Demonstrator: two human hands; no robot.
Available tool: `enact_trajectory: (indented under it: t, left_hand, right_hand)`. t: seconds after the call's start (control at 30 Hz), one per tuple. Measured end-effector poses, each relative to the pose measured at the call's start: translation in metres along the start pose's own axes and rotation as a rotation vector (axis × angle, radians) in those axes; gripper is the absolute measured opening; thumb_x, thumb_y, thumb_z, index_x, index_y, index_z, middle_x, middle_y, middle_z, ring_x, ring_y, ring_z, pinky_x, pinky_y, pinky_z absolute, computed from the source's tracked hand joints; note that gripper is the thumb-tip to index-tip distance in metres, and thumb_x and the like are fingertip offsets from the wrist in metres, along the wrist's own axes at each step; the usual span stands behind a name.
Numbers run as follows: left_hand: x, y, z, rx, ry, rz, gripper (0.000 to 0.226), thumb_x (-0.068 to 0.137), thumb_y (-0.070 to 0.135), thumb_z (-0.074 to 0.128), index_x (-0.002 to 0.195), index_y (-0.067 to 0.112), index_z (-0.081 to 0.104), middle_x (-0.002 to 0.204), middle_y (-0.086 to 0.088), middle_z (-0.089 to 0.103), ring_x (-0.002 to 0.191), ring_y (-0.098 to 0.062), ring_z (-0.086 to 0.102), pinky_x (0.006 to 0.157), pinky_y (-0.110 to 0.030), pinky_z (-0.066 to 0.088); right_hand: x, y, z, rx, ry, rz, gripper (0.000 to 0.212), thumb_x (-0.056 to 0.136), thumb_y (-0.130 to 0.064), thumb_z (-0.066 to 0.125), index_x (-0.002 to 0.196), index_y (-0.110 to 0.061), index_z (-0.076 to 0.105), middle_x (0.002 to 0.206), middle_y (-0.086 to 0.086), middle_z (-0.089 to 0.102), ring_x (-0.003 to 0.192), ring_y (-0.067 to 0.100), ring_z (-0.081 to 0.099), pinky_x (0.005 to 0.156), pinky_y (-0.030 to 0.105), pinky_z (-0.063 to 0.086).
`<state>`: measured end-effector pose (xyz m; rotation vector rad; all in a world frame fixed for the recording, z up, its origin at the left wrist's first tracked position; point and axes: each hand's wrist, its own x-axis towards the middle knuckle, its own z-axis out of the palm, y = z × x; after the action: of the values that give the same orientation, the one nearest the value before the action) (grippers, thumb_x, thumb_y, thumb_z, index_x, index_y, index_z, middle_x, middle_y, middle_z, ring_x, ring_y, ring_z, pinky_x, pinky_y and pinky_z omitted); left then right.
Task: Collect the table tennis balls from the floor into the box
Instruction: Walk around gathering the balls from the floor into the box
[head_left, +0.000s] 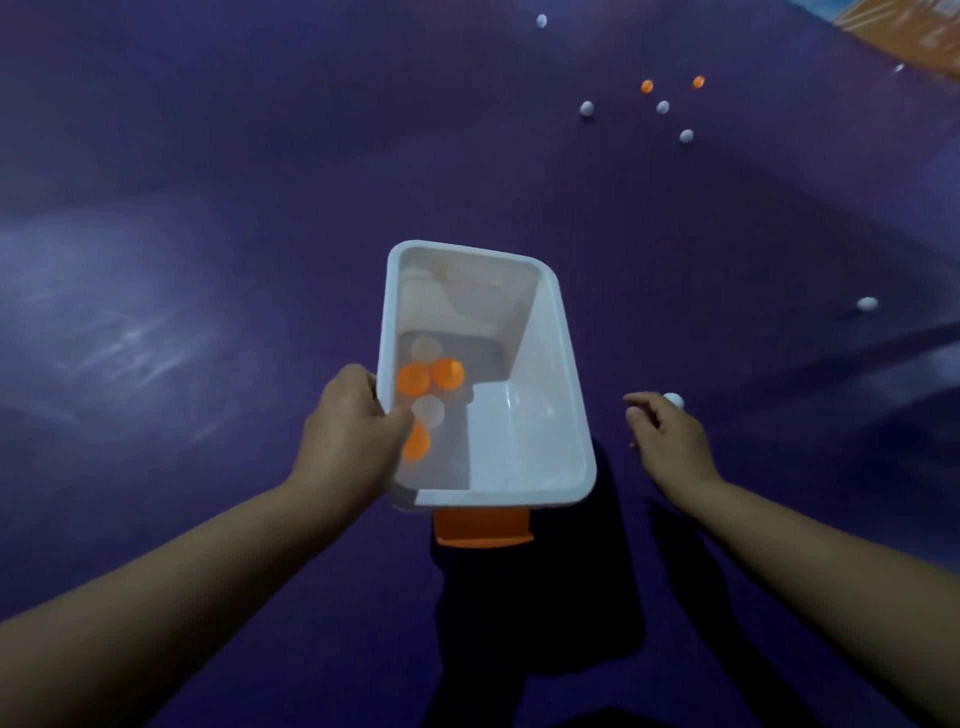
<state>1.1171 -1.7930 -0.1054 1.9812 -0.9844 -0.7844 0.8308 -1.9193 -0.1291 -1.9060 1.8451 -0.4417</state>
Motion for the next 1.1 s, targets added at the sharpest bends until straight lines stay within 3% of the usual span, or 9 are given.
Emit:
enact_trajectory:
  t: [0.2, 0.3, 0.43, 0.63, 0.73, 0.8, 0.87, 0.97, 1.1]
  left_hand:
    - [0.022, 0.030, 0.072, 0.013, -0.046, -0.030, 0.022, 0.081, 0.021, 0.059, 0.071, 0.015, 0.040, 0.073, 0.000, 0.047, 0.060, -0.014, 0.041, 0.051, -0.032, 0.031]
    - [0.037, 0.032, 0.097, 0.042, -0.032, -0.049, 0.021, 0.081, 0.016, 0.058, 0.071, 0.015, 0.039, 0.073, 0.000, 0.046, 0.062, -0.014, 0.040, 0.051, -0.032, 0.031]
    - [0.050, 0.034, 0.106, 0.037, -0.036, -0.086, 0.020, 0.081, 0.012, 0.058, 0.072, 0.015, 0.040, 0.073, 0.001, 0.046, 0.064, -0.015, 0.042, 0.050, -0.030, 0.031]
    - [0.051, 0.061, 0.059, 0.088, -0.049, -0.188, 0.012, 0.082, 0.012, 0.055, 0.087, 0.005, 0.046, 0.082, -0.005, 0.050, 0.073, -0.024, 0.048, 0.056, -0.033, 0.037]
    - [0.038, 0.100, 0.020, 0.092, -0.041, -0.235, 0.011, 0.084, 0.011, 0.053, 0.087, 0.005, 0.045, 0.080, -0.004, 0.048, 0.066, -0.017, 0.043, 0.049, -0.030, 0.031]
    - [0.029, 0.132, -0.008, 0.101, -0.035, -0.266, 0.010, 0.083, 0.009, 0.052, 0.087, 0.005, 0.044, 0.083, -0.007, 0.049, 0.068, -0.020, 0.044, 0.050, -0.031, 0.029]
    - [0.019, 0.168, -0.038, 0.100, -0.014, -0.302, 0.011, 0.081, 0.006, 0.053, 0.087, 0.004, 0.044, 0.087, -0.011, 0.050, 0.075, -0.025, 0.046, 0.056, -0.032, 0.030]
    - [-0.001, 0.227, -0.089, 0.085, 0.012, -0.350, 0.012, 0.079, 0.004, 0.055, 0.085, 0.005, 0.045, 0.085, -0.011, 0.052, 0.077, -0.028, 0.048, 0.062, -0.031, 0.033]
    - [-0.036, 0.309, -0.162, 0.049, 0.052, -0.393, 0.011, 0.078, 0.003, 0.055, 0.085, 0.006, 0.048, 0.083, -0.008, 0.054, 0.075, -0.025, 0.050, 0.060, -0.030, 0.035]
  right_hand:
    - [0.097, 0.080, -0.003, -0.329, 0.013, 0.084, 0.038, 0.097, -0.020, 0.044, 0.133, -0.014, 0.050, 0.137, 0.015, 0.043, 0.123, 0.032, 0.039, 0.096, 0.044, 0.040]
    - [0.129, 0.108, 0.009, -0.408, -0.165, 0.161, 0.047, 0.097, -0.019, 0.045, 0.143, -0.019, 0.037, 0.153, 0.015, 0.021, 0.137, 0.033, 0.022, 0.108, 0.047, 0.029]
    - [0.136, 0.124, 0.019, -0.406, -0.243, 0.162, 0.034, 0.095, -0.011, 0.047, 0.127, -0.016, 0.057, 0.136, 0.020, 0.041, 0.117, 0.038, 0.046, 0.095, 0.040, 0.042]
    - [0.095, -0.014, -0.027, 0.393, 0.285, -0.030, 0.027, 0.085, -0.017, 0.057, 0.111, -0.020, 0.063, 0.107, -0.001, 0.054, 0.084, 0.010, 0.057, 0.072, 0.019, 0.051]
    - [0.066, -0.097, -0.070, 0.479, 0.120, -0.153, 0.022, 0.086, -0.028, 0.058, 0.108, -0.029, 0.061, 0.100, -0.011, 0.060, 0.091, 0.020, 0.062, 0.075, 0.038, 0.056]
    - [0.051, -0.139, -0.100, 0.345, -0.058, -0.158, 0.028, 0.086, -0.028, 0.060, 0.115, -0.025, 0.061, 0.100, -0.012, 0.060, 0.087, 0.008, 0.060, 0.077, 0.029, 0.053]
    - [0.037, -0.174, -0.137, 0.228, -0.086, -0.154, 0.030, 0.085, -0.025, 0.060, 0.115, -0.024, 0.062, 0.103, -0.011, 0.060, 0.086, 0.001, 0.057, 0.078, 0.023, 0.050]
    - [0.017, -0.221, -0.200, 0.216, -0.092, -0.086, 0.024, 0.085, -0.022, 0.055, 0.107, -0.025, 0.065, 0.103, -0.013, 0.062, 0.092, 0.004, 0.059, 0.083, 0.032, 0.053]
    - [-0.014, -0.285, -0.276, 0.092, -0.179, -0.099, 0.029, 0.085, -0.022, 0.056, 0.114, -0.026, 0.057, 0.109, -0.012, 0.053, 0.091, 0.009, 0.056, 0.077, 0.029, 0.048]
